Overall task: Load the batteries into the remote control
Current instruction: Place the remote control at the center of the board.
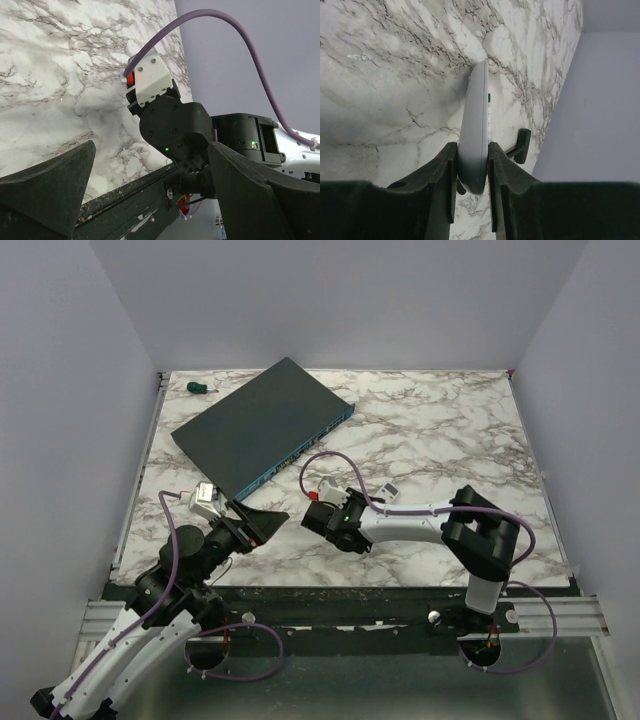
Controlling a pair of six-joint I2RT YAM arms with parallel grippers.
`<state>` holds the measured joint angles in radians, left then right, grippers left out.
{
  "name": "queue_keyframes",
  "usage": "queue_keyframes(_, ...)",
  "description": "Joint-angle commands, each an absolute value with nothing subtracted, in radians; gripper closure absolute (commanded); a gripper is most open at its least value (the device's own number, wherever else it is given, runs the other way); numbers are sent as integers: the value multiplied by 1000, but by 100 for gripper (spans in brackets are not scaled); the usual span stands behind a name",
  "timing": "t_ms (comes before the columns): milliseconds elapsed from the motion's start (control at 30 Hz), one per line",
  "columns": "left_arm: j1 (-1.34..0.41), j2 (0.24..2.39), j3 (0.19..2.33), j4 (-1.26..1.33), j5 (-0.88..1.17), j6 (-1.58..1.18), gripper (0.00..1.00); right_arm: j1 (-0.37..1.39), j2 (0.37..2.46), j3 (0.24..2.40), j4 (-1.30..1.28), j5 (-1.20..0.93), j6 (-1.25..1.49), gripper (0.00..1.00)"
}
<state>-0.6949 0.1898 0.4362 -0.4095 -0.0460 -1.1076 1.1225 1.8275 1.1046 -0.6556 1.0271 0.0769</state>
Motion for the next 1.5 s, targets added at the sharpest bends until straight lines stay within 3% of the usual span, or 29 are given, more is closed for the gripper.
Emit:
queue_keyframes(0,-691,186,453,-420,-60,-1105,3,1121,1858,1129,-618,1019,83,81)
queue_keyframes(367,-691,197,449,-410,-55,-1115,4,1120,1878,1116,-625,1005,131,57)
queue_keyframes(633,-692,215,459,-410,-51,-1112,4,1121,1891,1113,-610,985,137,48)
queue_keyframes(1467,-691,190,471,-441,-54,-1119,5,1120,1886,1094,-566,769,139,37)
